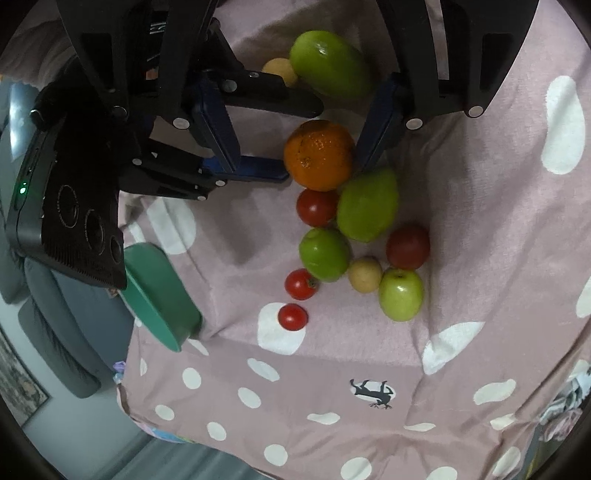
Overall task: Organize fruits
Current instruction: 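Move the open left gripper down over the orange, then close the left gripper on the orange and lift it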
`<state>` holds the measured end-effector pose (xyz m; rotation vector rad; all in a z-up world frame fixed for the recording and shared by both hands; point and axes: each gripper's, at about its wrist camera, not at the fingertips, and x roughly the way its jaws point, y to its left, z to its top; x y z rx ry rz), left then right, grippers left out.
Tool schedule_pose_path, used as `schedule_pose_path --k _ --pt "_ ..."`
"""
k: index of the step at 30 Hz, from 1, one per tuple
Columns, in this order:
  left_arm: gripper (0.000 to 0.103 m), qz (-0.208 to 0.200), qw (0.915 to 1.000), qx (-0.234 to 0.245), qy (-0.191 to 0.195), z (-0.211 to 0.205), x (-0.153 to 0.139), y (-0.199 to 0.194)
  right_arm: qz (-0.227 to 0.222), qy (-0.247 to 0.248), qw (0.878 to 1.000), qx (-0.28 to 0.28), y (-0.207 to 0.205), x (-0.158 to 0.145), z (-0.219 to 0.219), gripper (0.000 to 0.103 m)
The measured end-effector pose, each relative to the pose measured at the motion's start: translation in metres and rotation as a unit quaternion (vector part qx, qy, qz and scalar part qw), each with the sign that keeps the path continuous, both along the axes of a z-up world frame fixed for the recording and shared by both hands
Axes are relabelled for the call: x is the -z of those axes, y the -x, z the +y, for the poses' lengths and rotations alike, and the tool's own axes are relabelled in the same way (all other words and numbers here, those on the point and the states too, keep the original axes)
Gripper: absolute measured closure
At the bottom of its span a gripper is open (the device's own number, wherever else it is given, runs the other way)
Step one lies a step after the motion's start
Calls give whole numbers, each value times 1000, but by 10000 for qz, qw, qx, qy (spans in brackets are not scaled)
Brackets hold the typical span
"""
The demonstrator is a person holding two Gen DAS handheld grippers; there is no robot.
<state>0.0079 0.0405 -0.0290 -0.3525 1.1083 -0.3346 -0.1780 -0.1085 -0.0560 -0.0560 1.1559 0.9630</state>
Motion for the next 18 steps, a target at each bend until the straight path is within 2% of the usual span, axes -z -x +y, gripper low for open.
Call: schedule_pose_path --k 3,5,7,10,14,18 --pt "44 151 9998 -83 81 3 9 -4 2 44 10000 -32 -3 1 5 49" --pt "52 198 9996 -110 137 6 11 -6 -69 94 9999 -76 -2 1 9 50" --pt "54 232 9995 -126 144 6 11 -7 -99 107 9998 -123 -2 1 12 58" --pt "57 248 9995 -141 150 6 11 -5 -178 75 9997 -113 0 0 9 59" --pt "57 96 9996 -16 259 -5 0 -5 -436 -131 9989 71 5 -11 -11 60" --pt "57 -234 9988 314 303 -39 -25 -21 -782 -298 9951 527 -2 -36 -51 59"
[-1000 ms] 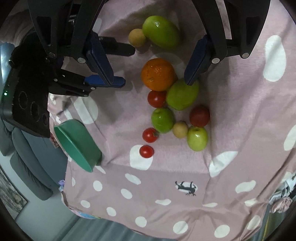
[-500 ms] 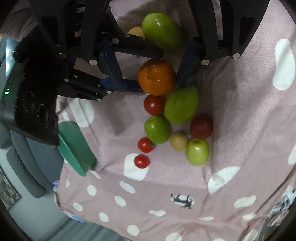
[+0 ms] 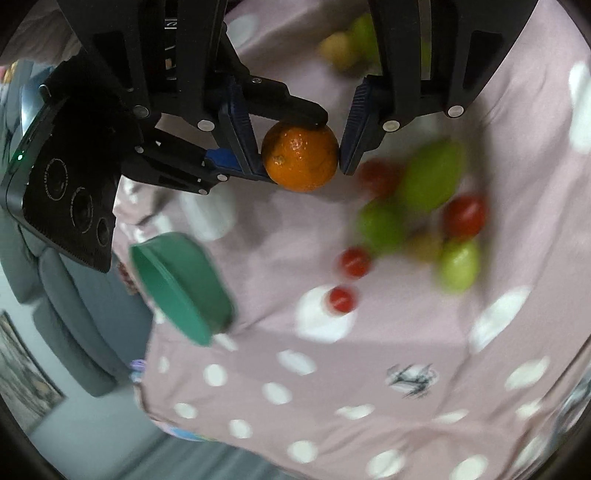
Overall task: Organize fruits
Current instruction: 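Close the left gripper on the orange and lift it, then carry the orange over the green bowl and open the left gripper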
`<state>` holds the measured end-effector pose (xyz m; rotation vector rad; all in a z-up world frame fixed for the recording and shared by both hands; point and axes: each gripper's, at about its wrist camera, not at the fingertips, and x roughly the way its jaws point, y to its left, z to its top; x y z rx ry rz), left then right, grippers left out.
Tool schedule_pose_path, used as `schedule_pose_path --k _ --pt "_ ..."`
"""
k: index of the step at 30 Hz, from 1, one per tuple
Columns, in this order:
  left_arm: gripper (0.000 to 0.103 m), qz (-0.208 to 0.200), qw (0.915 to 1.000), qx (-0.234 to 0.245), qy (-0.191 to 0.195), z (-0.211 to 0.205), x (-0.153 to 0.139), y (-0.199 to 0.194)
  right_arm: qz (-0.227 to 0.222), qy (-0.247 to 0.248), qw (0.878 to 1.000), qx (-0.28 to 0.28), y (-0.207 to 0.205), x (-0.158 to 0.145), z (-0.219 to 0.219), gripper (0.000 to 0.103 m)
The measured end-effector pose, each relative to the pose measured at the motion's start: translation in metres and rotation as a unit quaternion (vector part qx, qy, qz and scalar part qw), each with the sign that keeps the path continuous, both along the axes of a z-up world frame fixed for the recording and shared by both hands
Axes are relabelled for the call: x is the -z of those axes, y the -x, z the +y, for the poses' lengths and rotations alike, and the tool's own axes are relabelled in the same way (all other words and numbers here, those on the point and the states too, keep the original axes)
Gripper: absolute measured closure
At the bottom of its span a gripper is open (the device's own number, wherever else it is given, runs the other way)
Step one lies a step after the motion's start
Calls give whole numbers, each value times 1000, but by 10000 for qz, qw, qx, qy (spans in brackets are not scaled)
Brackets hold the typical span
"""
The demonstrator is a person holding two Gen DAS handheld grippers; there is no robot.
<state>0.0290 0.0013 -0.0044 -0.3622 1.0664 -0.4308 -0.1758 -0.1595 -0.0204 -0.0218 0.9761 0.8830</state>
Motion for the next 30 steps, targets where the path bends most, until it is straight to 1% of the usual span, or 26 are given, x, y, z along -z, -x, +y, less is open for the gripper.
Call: schedule_pose_path --k 4,6,7,9,11,13,15,16,18,19,20,23,24,25,26,27,28,30 --pt "57 -529 9972 536 -26 -59 -34 -35 -609 -7 9957 694 -15 -32 -56 59" --pt "57 -713 9946 754 24 -86 -45 -52 -786 -61 9912 1063 -24 -44 -87 59" --pt "57 -783 9929 889 118 -104 -51 -65 -839 -101 9884 1263 -31 -50 -103 59" --pt "57 -808 9903 1084 333 -127 -56 -84 -964 -108 9812 1666 -44 -59 -138 59" --pt "57 -765 9881 1244 482 -152 -57 -104 -1038 -67 9750 1962 -52 -64 -162 59" --pt "57 -762 9867 1368 448 -174 -56 -118 -969 -72 9701 2223 -64 -62 -185 58" --pt "57 -707 9875 1363 364 -192 -51 -129 -808 62 9662 2447 -78 -53 -201 57" --pt "57 -661 9882 1342 335 -193 -48 -129 -730 130 9645 2533 -82 -49 -206 56" --pt "55 -557 9906 1227 229 -194 -42 -129 -545 165 9615 2689 -89 -39 -216 48" --pt "48 -518 9921 1133 150 -190 -40 -127 -454 136 9606 2740 -90 -36 -218 43" --pt "40 -527 9931 1048 77 -185 -40 -125 -425 113 9600 2767 -87 -34 -213 41" --pt "30 -705 9948 713 -155 -165 -48 -117 -440 -24 9582 2826 -76 -32 -216 41" --pt "28 -805 9948 590 -205 -151 -52 -111 -458 -111 9588 2803 -73 -33 -214 41" --pt "21 -877 9945 499 -263 -140 -55 -105 -483 -165 9603 2743 -67 -34 -210 41" --pt "8 -949 9941 401 -344 -128 -57 -99 -506 -189 9618 2685 -59 -37 -206 41" --pt "3 -1027 9932 292 -454 -116 -58 -91 -533 -223 9640 2594 -53 -38 -201 40" --pt "1 -1126 9916 169 -621 -100 -58 -80 -555 -255 9667 2484 -46 -40 -194 39" --pt "1 -1153 9897 -31 -850 -72 -55 -61 -561 -344 9738 2178 -33 -41 -177 38"
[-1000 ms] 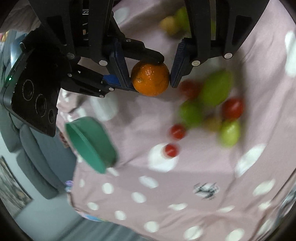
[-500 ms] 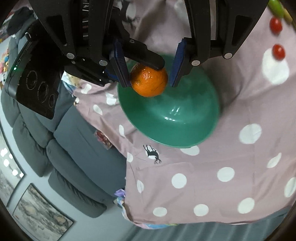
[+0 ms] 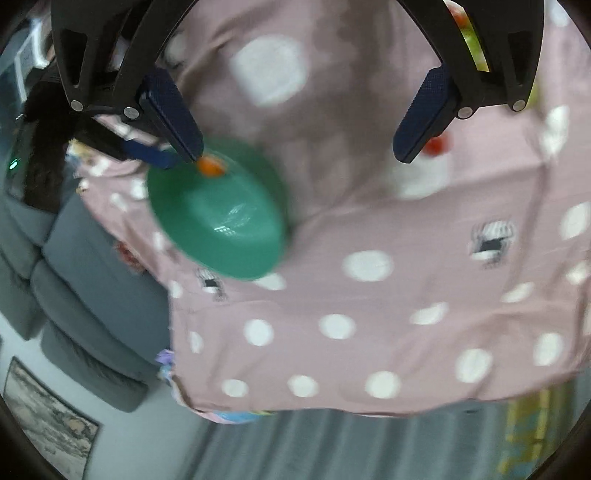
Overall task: Organize fruits
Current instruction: 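Carry the orange over the green bowl and open the left gripper, then grasp a red cherry tomato with the right gripper while the left grasps a yellow fruit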
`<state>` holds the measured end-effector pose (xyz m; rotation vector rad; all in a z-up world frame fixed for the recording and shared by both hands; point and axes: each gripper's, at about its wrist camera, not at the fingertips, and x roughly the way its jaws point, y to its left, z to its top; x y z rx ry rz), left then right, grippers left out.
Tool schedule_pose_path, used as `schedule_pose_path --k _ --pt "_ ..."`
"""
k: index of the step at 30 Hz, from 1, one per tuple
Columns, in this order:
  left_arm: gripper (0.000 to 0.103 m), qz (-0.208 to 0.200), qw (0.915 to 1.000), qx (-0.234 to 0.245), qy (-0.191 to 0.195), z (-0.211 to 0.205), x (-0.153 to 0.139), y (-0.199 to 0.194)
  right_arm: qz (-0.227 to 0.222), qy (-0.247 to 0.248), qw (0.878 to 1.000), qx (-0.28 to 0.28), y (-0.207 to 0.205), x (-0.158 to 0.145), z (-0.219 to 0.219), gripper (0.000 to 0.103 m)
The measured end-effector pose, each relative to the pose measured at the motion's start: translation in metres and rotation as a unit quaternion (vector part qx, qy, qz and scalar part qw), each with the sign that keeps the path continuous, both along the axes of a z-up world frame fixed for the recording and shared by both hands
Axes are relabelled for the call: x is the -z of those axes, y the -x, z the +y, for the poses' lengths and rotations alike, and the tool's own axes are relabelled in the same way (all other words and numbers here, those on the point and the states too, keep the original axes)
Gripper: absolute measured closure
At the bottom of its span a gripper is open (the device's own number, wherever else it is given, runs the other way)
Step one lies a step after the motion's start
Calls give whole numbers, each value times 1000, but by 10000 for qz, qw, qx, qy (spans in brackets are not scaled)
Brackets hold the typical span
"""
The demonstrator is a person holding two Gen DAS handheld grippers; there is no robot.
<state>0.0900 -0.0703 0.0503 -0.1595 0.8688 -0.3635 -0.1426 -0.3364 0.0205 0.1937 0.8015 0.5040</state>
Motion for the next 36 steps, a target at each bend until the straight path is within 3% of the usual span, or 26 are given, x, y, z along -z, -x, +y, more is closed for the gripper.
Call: schedule_pose_path --k 7,15,25,31,36 --pt "1 545 9970 -494 -242 75 36 63 165 -123 9930 -1162 36 7 64 37" --pt "1 1122 9917 -570 -272 101 62 118 403 323 9783 -2007 61 26 120 38" --pt "1 982 9884 -59 -1156 97 64 141 755 217 9691 -2339 70 39 142 43" --pt "4 778 9919 -167 -987 103 64 132 881 256 9704 -2233 56 45 161 56" --pt "23 699 9928 -210 -952 114 65 119 726 783 9665 -2334 37 47 197 57"
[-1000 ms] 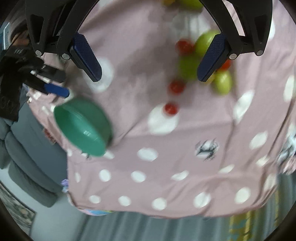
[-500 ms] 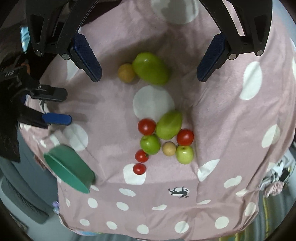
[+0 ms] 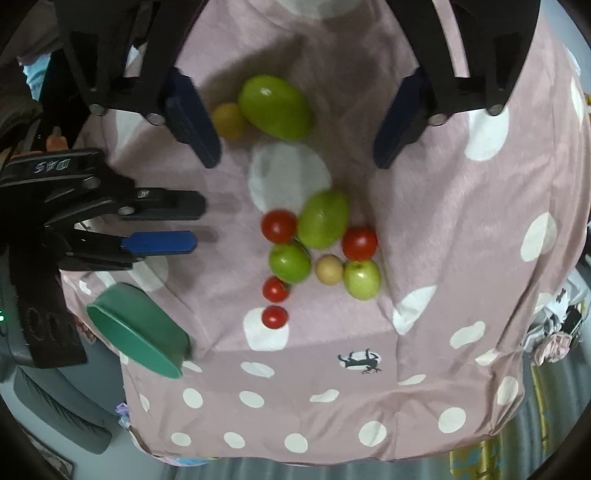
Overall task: Organize fruits
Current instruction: 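Grasp a red cherry tomato with the right gripper while the left grasps a yellow fruit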
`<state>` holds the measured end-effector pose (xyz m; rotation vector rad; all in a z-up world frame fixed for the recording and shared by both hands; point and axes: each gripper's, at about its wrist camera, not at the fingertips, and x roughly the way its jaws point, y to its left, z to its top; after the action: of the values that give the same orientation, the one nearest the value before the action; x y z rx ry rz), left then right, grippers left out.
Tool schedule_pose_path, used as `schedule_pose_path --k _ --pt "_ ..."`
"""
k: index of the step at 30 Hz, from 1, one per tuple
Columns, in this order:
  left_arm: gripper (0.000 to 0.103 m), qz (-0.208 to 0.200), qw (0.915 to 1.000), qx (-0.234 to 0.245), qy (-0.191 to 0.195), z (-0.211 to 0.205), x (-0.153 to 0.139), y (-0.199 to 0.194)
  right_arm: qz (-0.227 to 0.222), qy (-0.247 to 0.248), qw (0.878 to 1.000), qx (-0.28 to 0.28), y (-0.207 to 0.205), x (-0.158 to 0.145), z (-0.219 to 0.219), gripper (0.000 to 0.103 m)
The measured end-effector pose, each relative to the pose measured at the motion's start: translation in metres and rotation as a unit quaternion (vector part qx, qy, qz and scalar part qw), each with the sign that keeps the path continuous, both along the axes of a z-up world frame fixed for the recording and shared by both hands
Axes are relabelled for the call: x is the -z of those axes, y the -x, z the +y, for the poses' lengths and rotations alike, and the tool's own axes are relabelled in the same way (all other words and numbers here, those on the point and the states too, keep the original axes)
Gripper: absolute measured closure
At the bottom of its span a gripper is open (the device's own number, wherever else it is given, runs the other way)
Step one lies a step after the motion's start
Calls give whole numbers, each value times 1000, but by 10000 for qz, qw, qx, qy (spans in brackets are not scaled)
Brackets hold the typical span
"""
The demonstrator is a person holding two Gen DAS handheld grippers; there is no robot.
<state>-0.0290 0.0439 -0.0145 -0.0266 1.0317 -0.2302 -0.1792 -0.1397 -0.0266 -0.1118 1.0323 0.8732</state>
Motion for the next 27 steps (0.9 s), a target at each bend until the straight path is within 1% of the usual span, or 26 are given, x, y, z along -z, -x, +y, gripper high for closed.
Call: schedule_pose_path --k 2,3,5,7,9,10,11,13,14,16,18,21,22,24,25,27 --pt "24 -57 10000 7 -37 6 -1 -5 -97 271 9995 -131 -6 5 15 63" --pt "24 -100 9999 22 -88 6 -2 -6 -142 440 9987 -205 -9 8 24 64" --pt "24 -152 9996 65 -215 10 -3 -11 -122 602 9976 -311 -16 13 33 67" --pt "24 -156 9995 136 -225 14 -3 -14 -51 725 9967 -359 -23 19 40 70" --pt "24 -153 9995 204 -206 14 -3 -15 -2 765 9962 -404 -28 24 46 70" --pt "24 -138 9994 256 -173 14 -2 -15 37 772 9961 -436 -31 26 50 72" --pt "24 -118 9993 317 -144 12 -1 -14 47 783 9958 -464 -32 28 53 76" --pt "26 -65 9989 416 -195 8 1 -12 39 810 9952 -540 -32 31 56 76" --pt "26 -17 9988 475 -149 7 2 -11 9 805 9952 -553 -32 30 56 77" --pt "26 64 9981 606 79 4 1 -7 31 735 9958 -536 -32 29 51 77" --pt "26 124 9970 734 190 0 -2 -3 122 519 9978 -391 -31 25 35 77" --pt "26 363 9916 1068 640 -14 -7 5 210 208 9995 -122 -30 15 6 77" --pt "28 465 9892 1187 724 -20 -8 7 199 143 9997 -42 -27 11 -5 77" --pt "34 711 9868 1340 560 -35 -4 7 178 17 9998 91 -22 6 -22 77" --pt "37 896 9855 1386 400 -43 1 5 216 -75 9996 173 -20 4 -31 77" --pt "39 957 9842 1466 267 -52 3 1 274 -231 9989 303 -16 3 -42 76"
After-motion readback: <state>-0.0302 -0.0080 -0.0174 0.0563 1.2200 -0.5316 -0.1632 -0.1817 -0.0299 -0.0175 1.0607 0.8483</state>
